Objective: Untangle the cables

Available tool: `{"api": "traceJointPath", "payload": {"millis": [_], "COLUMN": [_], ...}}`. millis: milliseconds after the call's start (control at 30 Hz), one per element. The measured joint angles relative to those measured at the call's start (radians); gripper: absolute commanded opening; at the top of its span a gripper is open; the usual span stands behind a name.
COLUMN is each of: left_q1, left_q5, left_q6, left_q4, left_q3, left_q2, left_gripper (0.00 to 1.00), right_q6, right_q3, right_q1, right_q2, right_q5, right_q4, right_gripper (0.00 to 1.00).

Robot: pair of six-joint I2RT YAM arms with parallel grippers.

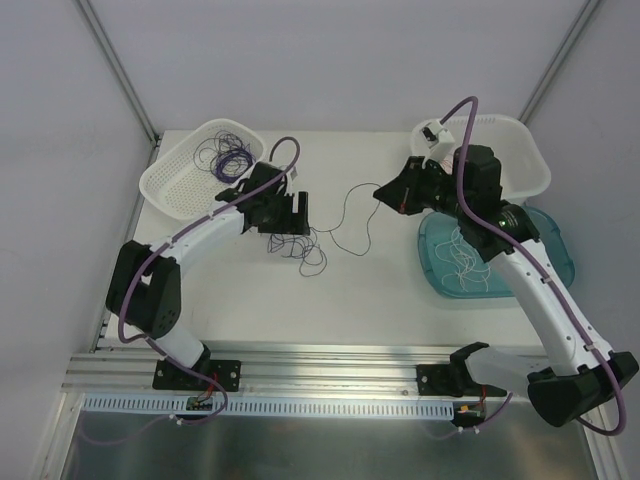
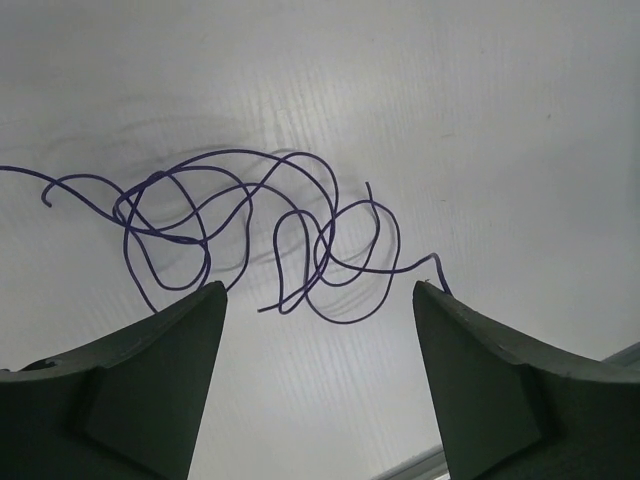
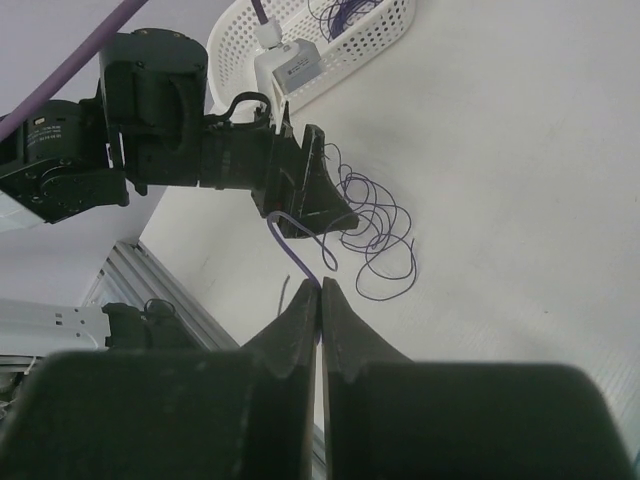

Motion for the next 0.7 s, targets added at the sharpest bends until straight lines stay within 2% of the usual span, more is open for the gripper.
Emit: {"api": "traceJointPath", "payload": {"millis": [133, 367, 533, 700], "left_q1": [-0.043, -0.056, -0.058, -0.071], "left_q5": [0.000, 0.064, 0.137, 0.185], "left_q6": [0.042, 0.158, 0.254, 0.317], "left_q4": [0.098, 0.301, 0.542, 0.734], "left_q3": [-0.058, -0.324, -0.509, -0.551], "left_q2": [-0.029, -0.196, -0.284, -0.272], "left_gripper": [0.79, 0.86, 0.89, 0.89], "right_q6": [-0.004, -0.007, -0.008, -0.003], "right_q3": [0.000, 0.000, -0.003, -0.023], "right_q1": [0.000, 0.000, 0.000, 0.000], "right_q2": [-0.010, -0.042, -0.066, -0.079], "right_q5": [0.001, 0.003, -0.002, -0.019], "right_q4": [-0.021, -0.029, -0.029, -0.021], "right_gripper": [0.01, 0.01, 0.01, 0.01]}}
